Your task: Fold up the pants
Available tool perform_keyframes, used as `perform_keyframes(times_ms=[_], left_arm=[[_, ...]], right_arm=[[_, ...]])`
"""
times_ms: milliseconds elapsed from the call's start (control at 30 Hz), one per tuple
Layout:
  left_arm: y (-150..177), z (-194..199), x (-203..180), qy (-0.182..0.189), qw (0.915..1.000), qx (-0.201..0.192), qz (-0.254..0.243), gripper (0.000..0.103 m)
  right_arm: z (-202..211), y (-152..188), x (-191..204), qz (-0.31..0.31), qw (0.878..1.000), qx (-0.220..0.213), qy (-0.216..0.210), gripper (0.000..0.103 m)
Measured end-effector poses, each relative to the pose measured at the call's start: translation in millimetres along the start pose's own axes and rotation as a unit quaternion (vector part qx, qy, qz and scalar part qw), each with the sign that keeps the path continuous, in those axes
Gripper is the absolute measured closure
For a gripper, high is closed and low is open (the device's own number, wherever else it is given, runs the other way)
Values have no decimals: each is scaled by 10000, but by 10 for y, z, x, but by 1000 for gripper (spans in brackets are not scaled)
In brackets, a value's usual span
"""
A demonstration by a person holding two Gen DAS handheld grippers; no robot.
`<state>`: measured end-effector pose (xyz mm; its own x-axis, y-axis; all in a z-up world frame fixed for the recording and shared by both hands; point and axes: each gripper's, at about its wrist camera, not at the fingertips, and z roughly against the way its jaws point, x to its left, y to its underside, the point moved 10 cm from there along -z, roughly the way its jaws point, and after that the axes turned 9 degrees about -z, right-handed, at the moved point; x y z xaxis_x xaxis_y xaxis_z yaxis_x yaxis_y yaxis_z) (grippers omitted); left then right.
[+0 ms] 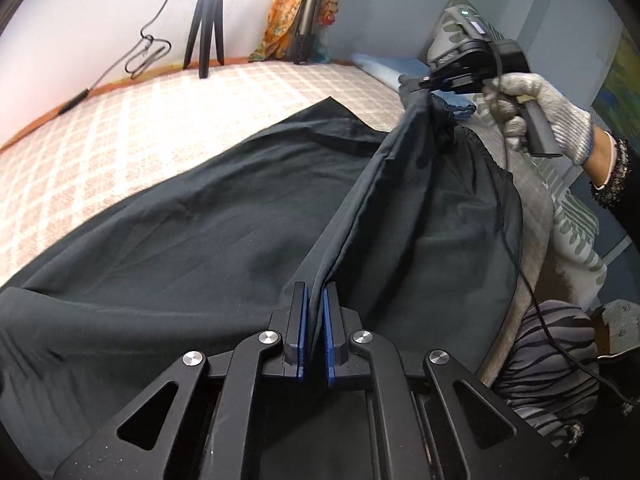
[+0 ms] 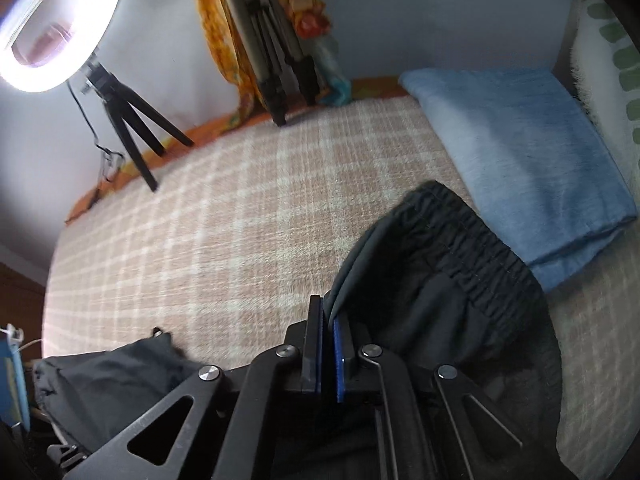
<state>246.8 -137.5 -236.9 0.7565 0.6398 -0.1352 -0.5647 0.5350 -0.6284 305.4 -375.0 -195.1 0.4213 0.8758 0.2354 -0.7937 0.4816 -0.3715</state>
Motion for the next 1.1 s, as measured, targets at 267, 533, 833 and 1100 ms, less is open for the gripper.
perform_keyframes(times_ms=[267, 533, 833, 1100], left_arm=[[80, 161, -62, -169, 9997, -108, -162, 100], [199, 186, -136, -216, 9996, -115, -116, 101], [310, 202, -197, -369, 9989, -62, -299, 101], [352, 188, -209, -432, 9986, -10, -310, 101]], right_arm=[[610, 179, -230, -290, 9959, -602, -616, 102], [854, 555, -475, -698, 9895, -852, -932, 102], [904, 1128, -780, -1107, 9841, -719, -1185, 102], [684, 1397, -1173, -1569, 9724, -470, -1659, 70]])
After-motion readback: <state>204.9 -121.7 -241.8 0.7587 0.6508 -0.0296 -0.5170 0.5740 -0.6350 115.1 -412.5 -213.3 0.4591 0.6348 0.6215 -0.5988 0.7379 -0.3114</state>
